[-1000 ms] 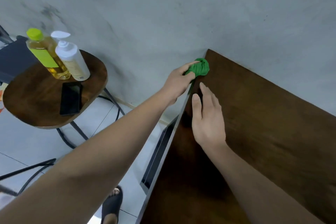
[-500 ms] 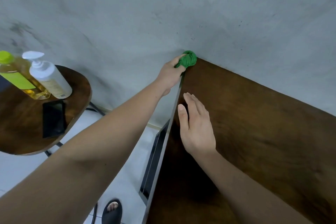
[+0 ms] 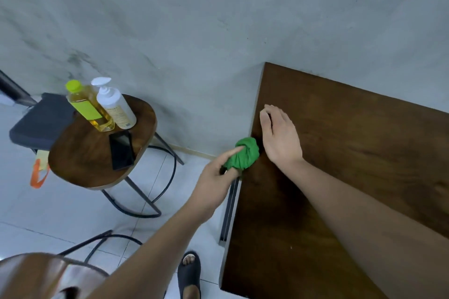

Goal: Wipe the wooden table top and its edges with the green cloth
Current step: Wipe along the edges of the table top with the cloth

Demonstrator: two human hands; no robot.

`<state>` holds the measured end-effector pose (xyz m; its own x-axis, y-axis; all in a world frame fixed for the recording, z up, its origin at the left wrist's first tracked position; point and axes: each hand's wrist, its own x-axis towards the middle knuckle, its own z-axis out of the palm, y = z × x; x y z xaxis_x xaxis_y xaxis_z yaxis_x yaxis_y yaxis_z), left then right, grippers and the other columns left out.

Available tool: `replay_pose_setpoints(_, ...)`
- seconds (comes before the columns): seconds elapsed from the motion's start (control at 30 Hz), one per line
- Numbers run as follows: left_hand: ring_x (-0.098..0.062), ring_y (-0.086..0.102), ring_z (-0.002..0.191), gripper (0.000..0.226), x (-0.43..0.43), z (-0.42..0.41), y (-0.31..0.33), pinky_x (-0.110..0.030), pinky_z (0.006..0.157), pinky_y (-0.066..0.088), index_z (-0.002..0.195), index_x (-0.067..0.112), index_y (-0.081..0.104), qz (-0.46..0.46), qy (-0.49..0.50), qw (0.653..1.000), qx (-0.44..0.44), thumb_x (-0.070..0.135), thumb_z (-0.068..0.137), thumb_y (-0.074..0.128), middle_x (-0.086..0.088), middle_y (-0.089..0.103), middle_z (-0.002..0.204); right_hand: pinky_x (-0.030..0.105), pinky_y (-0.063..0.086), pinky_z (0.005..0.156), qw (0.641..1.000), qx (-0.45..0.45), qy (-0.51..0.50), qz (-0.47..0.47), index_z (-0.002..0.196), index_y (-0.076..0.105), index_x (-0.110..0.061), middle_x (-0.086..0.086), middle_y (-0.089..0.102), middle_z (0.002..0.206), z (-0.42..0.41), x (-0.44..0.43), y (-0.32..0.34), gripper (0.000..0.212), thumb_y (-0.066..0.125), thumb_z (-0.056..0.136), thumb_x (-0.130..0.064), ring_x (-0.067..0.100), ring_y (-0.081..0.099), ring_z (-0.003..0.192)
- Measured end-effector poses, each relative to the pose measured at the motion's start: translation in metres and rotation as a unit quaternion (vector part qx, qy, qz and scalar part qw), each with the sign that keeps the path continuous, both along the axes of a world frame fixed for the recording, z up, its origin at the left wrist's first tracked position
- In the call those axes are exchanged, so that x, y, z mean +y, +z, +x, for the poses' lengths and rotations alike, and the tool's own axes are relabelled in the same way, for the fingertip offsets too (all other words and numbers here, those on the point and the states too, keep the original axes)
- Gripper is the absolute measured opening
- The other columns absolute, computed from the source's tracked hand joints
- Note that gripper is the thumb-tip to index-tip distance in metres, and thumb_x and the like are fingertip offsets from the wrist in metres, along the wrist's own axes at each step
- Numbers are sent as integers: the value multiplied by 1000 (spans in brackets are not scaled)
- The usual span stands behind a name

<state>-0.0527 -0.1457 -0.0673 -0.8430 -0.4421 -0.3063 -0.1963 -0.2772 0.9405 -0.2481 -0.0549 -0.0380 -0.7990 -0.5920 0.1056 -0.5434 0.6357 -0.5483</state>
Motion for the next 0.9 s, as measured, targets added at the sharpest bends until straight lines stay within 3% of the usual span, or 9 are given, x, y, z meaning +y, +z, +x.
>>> replay_pose_setpoints(0.13, -13, 65, 138, 52, 37, 76, 2, -43, 122, 49, 147, 30, 70, 6, 4, 1000, -11, -2, 108, 62, 10, 72, 145, 44, 33, 127, 999, 21, 21, 41, 150, 59, -9, 12, 54, 163, 2, 0, -1, 45, 42, 119, -38, 31, 45, 154)
replay_pose_setpoints(0.2, -12, 65, 137, 50, 54, 107, 5, -39, 120, 51, 147, 27, 69, 11, 17, 1000, -8, -4, 108, 61, 10, 73, 143, 46, 29, 130, 997, 32, 35, 65, 153, 56, -6, 15, 51, 167, 5, 1, -1, 46, 45, 119, -35, 33, 41, 158)
replay_pose_setpoints(0.37, -11, 69, 132, 47, 92, 162, 12, -26, 112, 53, 141, 21, 73, 18, 65, 998, -8, -8, 105, 61, 8, 77, 137, 48, 23, 136, 987, 63, 78, 126, 164, 44, -6, 18, 39, 174, 11, 5, 8, 54, 38, 120, -36, 35, 31, 165)
replay_pose_setpoints(0.53, -9, 70, 130, 47, 108, 194, 16, -32, 114, 54, 139, 25, 74, -17, 61, 998, -20, -6, 106, 62, 10, 78, 135, 47, 15, 137, 987, 73, 82, 117, 167, 44, -13, 14, 35, 178, 38, 29, 17, 57, 33, 121, -44, 31, 24, 168)
replay_pose_setpoints(0.7, -9, 67, 124, 58, 109, 187, 35, -19, 98, 54, 133, 37, 77, -157, 54, 986, -20, -8, 101, 63, 14, 73, 132, 46, 15, 136, 991, 48, 85, 87, 167, 45, -19, 8, 35, 179, 66, 79, 35, 56, 33, 121, -48, 27, 25, 168)
replay_pose_setpoints(0.83, 0, 59, 133, 58, 130, 154, 50, -10, 107, 43, 139, 35, 74, -366, 24, 930, 4, -2, 95, 71, 16, 64, 142, 48, 19, 137, 995, 33, 69, 68, 165, 50, -20, 7, 38, 177, 73, 139, 46, 55, 34, 120, -47, 26, 29, 166)
replay_pose_setpoints(0.9, 0, 55, 131, 57, 147, 131, 50, -14, 112, 42, 144, 36, 71, -439, 10, 898, -12, 7, 96, 74, 14, 59, 146, 48, 20, 137, 997, 22, 54, 59, 163, 53, -20, 7, 40, 176, 77, 171, 46, 53, 35, 120, -47, 25, 31, 165)
